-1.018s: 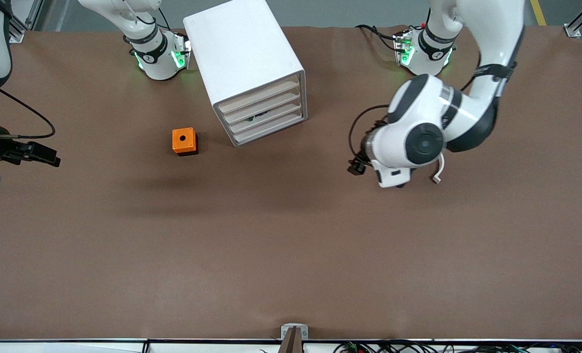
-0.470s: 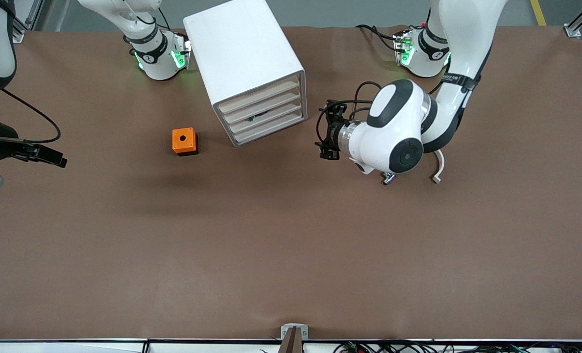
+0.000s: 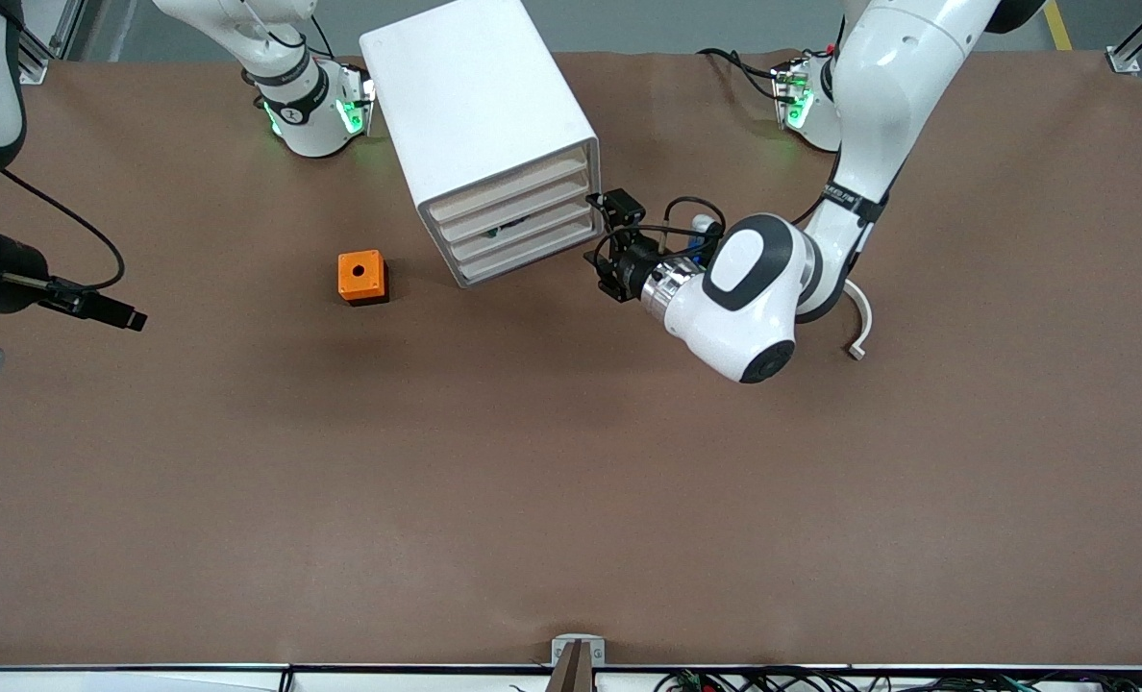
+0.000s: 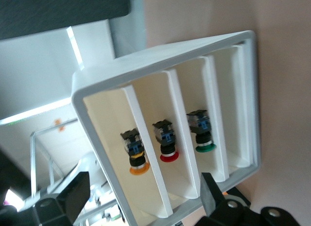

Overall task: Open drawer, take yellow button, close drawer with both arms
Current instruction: 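Pull the drawer open with the left gripper while the right gripper approaches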

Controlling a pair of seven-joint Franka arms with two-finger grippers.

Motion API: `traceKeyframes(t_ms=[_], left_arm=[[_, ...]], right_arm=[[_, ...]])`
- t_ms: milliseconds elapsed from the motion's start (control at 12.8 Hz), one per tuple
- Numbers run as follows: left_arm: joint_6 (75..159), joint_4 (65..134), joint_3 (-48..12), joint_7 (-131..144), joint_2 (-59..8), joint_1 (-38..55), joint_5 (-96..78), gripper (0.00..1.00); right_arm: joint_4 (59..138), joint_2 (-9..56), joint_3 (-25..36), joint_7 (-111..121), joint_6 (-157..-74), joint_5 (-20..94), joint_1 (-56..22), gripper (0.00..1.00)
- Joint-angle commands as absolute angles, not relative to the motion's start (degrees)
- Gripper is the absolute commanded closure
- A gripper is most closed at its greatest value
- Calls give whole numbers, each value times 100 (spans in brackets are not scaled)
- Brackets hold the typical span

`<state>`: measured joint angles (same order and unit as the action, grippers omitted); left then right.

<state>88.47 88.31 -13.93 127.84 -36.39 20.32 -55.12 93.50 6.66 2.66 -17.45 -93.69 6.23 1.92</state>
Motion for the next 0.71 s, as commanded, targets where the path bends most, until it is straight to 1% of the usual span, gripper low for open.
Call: traceKeyframes(t_ms=[0, 78, 235, 548, 627], left_arm=[[8728, 8684, -1398, 13367, -3955, 2292, -5844, 15], [8728, 8684, -1397, 13490, -3972, 2442, -5836, 19], [8728, 8684, -1397, 13727, -4130, 2636, -5853, 35], [8728, 8622, -1397, 13860, -4324, 2970, -5871, 38], [8728, 8613, -1397, 13930, -4359, 3014, -5871, 43]], right_arm=[[9290, 686, 264, -2537, -9351, 765, -87, 0], [9290, 686, 264, -2749, -9369, 765, -227, 0], [9281, 686, 264, -3048, -9395, 765, -351, 0], [9281, 686, 264, -3725, -9483, 756, -649, 0], [9281, 686, 264, -3909, -9492, 738, -737, 0]])
